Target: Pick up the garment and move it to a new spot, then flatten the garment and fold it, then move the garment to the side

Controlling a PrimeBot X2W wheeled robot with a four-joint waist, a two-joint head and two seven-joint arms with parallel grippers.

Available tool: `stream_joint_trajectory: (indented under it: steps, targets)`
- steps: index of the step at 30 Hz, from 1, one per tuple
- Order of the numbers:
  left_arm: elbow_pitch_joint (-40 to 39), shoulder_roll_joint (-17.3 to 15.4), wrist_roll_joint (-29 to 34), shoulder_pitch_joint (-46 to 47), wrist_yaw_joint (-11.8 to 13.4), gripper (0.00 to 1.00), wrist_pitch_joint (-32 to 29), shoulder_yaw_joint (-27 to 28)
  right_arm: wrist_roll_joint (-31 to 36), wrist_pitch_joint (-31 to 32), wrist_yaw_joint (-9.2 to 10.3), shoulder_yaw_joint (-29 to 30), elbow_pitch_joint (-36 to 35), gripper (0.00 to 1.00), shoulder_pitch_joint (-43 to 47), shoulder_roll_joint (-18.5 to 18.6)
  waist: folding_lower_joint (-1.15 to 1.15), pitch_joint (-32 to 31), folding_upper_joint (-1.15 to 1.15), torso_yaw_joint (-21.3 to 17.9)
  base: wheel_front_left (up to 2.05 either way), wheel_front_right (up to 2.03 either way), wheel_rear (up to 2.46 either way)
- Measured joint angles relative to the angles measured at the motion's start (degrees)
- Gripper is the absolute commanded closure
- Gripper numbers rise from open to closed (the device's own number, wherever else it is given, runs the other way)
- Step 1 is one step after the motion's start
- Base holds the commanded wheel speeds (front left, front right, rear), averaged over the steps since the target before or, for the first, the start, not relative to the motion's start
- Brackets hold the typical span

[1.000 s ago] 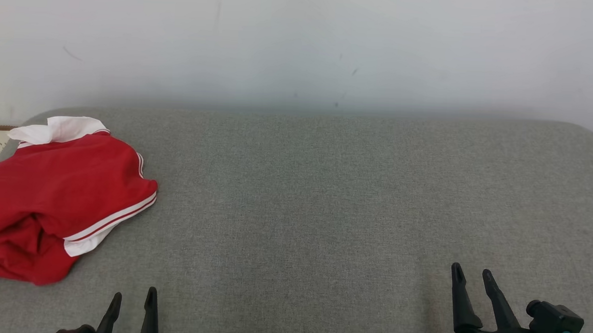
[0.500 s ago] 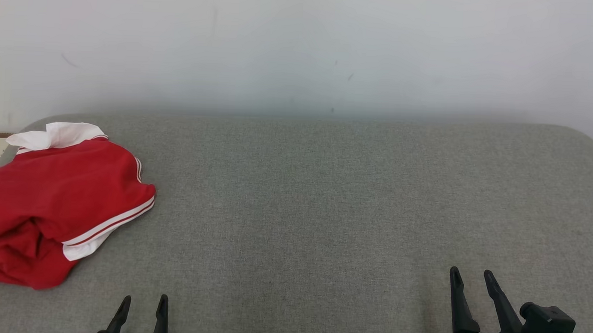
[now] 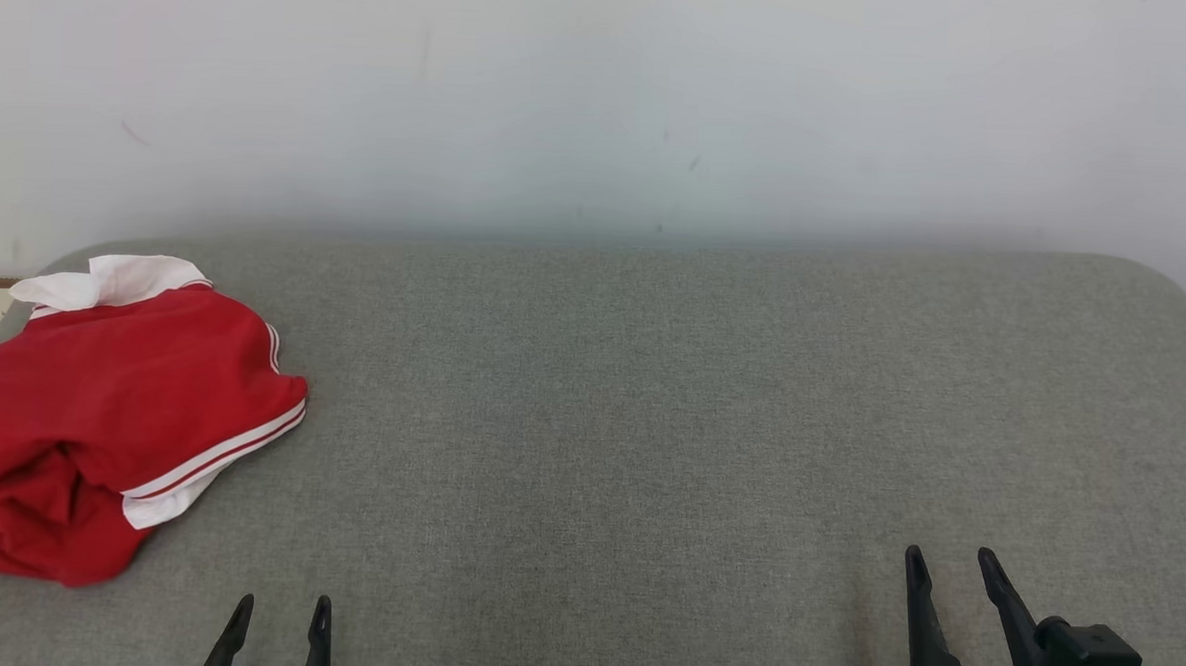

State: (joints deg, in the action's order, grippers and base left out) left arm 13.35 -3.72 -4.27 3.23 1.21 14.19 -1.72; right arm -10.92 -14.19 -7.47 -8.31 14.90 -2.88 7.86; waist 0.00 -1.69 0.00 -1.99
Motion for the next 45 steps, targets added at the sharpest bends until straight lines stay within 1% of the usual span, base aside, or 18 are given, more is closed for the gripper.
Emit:
stream_joint_trajectory:
  steps: [5, 8, 11, 19, 25, 29, 33, 37, 38, 40, 45]
  targets:
    - [0.29, -0.03, 2.02, -0.03, 0.92, 0.0, 0.49, 0.35, 2.78, -0.48, 0.0, 0.89, -0.21, 0.0, 0.15, -0.42, 0.0, 0.27, 0.0, -0.15, 0.0, 0.0, 0.0]
    - [0.25, -0.05, 3.46, -0.38, 1.0, 0.0, 0.79, 0.44, 4.46, -0.75, 0.0, 1.18, -0.3, 0.0, 0.36, -0.65, 0.0, 0.35, 0.0, -0.23, 0.0, 0.0, 0.0]
    - [0.31, -0.07, 3.58, -0.66, 1.4, 0.0, 0.82, 0.64, 4.78, -0.78, 0.0, 1.47, -0.37, 0.0, 0.38, -0.78, 0.0, 0.47, 0.0, -0.19, 0.0, 0.0, 0.0]
    - [0.46, -0.04, 3.57, -0.65, 1.47, 0.0, 0.82, 0.89, 5.28, -0.79, 0.0, 1.79, -0.66, 0.0, 0.46, -1.07, 0.0, 0.86, 0.0, 0.27, 0.0, 0.0, 0.0]
    - [0.69, -0.03, 3.57, -0.65, 1.48, 0.0, 0.82, 1.0, 5.38, -0.79, 0.0, 0.98, -0.7, 0.0, 0.46, -0.92, 0.0, 0.99, 0.0, 0.94, 0.0, 0.0, 0.0]
    - [0.89, -0.05, 3.57, -0.64, 2.0, 0.0, 0.82, 1.52, 5.23, -0.79, 0.0, 0.14, -0.83, 0.0, 0.49, -0.99, 0.0, 1.06, 0.0, 1.84, 0.0, 0.0, 0.0]
    - [1.12, 0.03, 3.46, -0.6, 2.45, 0.0, 0.82, 1.92, 4.71, -0.8, 0.0, -0.83, -0.85, 0.0, 0.59, -0.9, 0.0, 1.18, 0.0, 3.62, 0.0, 0.0, 0.0]
    - [1.3, 0.02, 3.27, -0.6, 2.76, 0.0, 0.83, 2.79, 4.01, -0.81, 0.0, -1.9, -0.74, 0.0, 0.73, -0.87, 0.0, 1.25, 0.0, 6.28, 0.0, 0.0, 0.0]
    - [1.14, 0.12, 3.01, -0.64, 2.86, 0.0, 0.83, 3.08, 3.76, -0.9, 0.0, -2.36, -0.81, 0.0, 0.85, -0.86, 0.0, 1.26, 0.0, 7.9, 0.0, 0.0, 0.0]
    - [0.74, 0.11, 2.64, -0.67, 2.4, 0.0, 0.85, 3.47, 3.3, -0.91, 0.0, -2.83, -0.7, 0.0, 0.96, -0.89, 0.0, 1.29, 0.0, 9.67, 0.0, 0.0, 0.0]
    - [0.71, 0.2, 2.42, -1.25, 2.2, 0.0, 0.91, 5.02, 2.89, -0.93, 0.0, -3.6, -0.18, 0.0, 0.94, -0.99, 0.0, 1.4, 0.0, 14.48, 0.0, 0.0, 0.0]
